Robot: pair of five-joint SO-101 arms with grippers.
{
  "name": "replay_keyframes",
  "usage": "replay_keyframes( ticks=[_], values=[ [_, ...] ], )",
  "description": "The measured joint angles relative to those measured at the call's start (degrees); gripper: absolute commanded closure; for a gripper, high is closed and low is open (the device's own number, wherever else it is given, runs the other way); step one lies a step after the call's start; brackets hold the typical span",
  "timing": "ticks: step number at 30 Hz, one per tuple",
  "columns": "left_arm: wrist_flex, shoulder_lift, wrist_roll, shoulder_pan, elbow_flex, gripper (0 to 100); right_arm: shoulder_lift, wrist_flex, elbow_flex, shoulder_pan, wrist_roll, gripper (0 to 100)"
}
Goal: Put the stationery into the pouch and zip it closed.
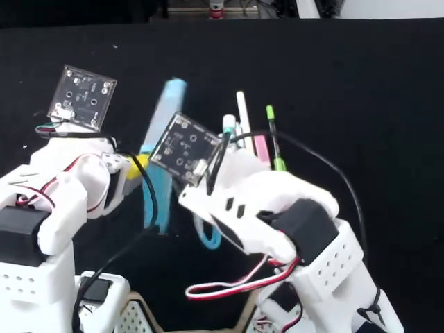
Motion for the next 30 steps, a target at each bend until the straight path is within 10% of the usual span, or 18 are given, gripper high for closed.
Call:
replay_keyframes(
  ticks=[30],
  values=[
    [-9.8, 0.6, 1.3, -0.1, 0.3, 75, 6.9, -6.9, -1.4, 1.3, 0.0, 98.8]
  ],
)
